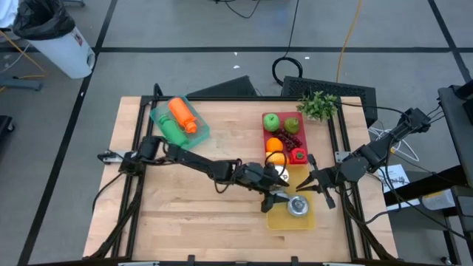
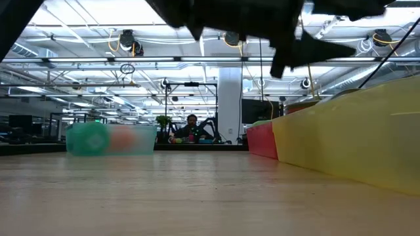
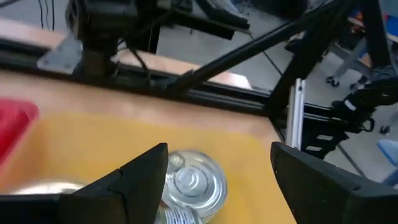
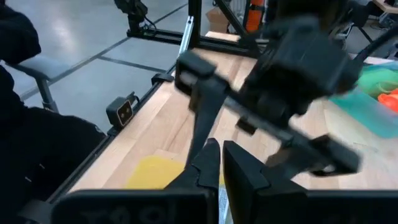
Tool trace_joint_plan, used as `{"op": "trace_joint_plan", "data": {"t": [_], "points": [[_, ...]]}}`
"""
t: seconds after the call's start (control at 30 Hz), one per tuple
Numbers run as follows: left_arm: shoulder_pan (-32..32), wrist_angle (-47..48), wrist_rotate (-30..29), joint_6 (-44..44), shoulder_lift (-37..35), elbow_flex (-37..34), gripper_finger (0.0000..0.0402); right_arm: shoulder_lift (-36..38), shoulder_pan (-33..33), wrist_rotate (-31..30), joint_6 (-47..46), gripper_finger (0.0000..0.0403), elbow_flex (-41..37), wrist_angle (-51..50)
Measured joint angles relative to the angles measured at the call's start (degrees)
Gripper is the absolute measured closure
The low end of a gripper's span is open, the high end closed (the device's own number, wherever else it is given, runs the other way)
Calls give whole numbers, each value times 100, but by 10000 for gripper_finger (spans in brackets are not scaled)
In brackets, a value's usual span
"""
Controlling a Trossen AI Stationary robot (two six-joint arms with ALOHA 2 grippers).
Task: Pick & Place Food Item
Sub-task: Put the green tuna can into the yellow bin
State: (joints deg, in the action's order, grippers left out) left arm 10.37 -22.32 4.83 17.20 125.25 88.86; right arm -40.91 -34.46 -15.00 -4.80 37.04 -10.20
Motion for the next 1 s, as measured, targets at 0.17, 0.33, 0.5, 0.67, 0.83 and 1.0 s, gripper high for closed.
{"op": "trace_joint_plan", "data": {"t": [0.17, 0.33, 0.5, 0.67, 0.83, 1.0], "points": [[-25, 1160, 60, -227, -774, 0, 108, -105, -1, 22, -361, 394, 2, 111], [-31, 2838, -370, -237, -1716, 13, 107, -453, -11, 203, -820, 394, -312, 597], [362, 3667, -1453, -410, -2305, 0, 107, -987, 0, 267, -819, 394, -1108, 2196], [804, 3733, -2551, -743, -2774, -65, 107, -1326, -11, 425, -1099, 394, -1840, 3815], [1128, 3884, -3538, -763, -2891, -208, 107, -1355, -102, 978, -859, 378, -2053, 4940], [1307, 4737, -4227, -349, -2892, -240, 107, -1582, -572, 858, -332, 287, -1666, 4973]]}}
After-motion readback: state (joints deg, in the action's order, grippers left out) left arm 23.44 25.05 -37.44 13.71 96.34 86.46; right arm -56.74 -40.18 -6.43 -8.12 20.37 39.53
